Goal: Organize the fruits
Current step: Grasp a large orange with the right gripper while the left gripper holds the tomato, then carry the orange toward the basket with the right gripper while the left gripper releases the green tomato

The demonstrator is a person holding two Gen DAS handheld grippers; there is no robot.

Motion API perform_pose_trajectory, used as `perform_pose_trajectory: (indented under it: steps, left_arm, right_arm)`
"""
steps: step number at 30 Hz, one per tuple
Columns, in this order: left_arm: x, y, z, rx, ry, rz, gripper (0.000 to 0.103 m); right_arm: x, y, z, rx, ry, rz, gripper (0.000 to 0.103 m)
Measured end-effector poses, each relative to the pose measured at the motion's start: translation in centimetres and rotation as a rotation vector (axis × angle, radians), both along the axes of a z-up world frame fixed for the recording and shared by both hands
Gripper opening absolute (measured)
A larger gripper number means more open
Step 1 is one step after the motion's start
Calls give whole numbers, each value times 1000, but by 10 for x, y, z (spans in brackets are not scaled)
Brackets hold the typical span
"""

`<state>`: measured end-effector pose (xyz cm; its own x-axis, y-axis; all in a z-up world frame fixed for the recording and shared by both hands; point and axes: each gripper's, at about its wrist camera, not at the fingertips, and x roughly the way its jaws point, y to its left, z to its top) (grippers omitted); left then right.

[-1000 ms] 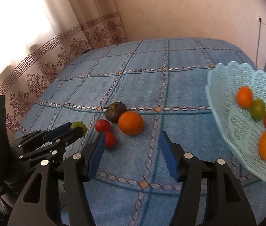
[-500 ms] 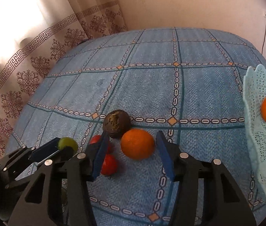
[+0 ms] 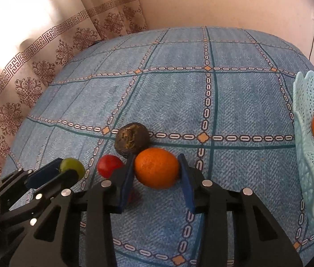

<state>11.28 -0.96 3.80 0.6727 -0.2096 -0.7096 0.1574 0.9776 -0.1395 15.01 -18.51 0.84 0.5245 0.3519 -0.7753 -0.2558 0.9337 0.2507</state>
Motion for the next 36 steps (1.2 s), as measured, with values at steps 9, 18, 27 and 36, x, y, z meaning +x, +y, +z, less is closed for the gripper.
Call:
perform_pose_trajectory:
  steps: [9,18,27,36]
  left_arm:
    - [-6,2,8,-5,-16,7,29]
    - [-18,-3,31,-4,-72,-6,29]
    - [-28,-22,58,10,-130,-44,29]
    - [-35,-59,82,42,-190,-110,29]
  right_arm:
    - [-16,-14,25,39,-53,-20,39]
    - [-40,-40,59,76,-139,-65,39]
    - [-64,-84,87,107,-217,-136,40]
    - [-82,-139,93,117,-244,-252,39]
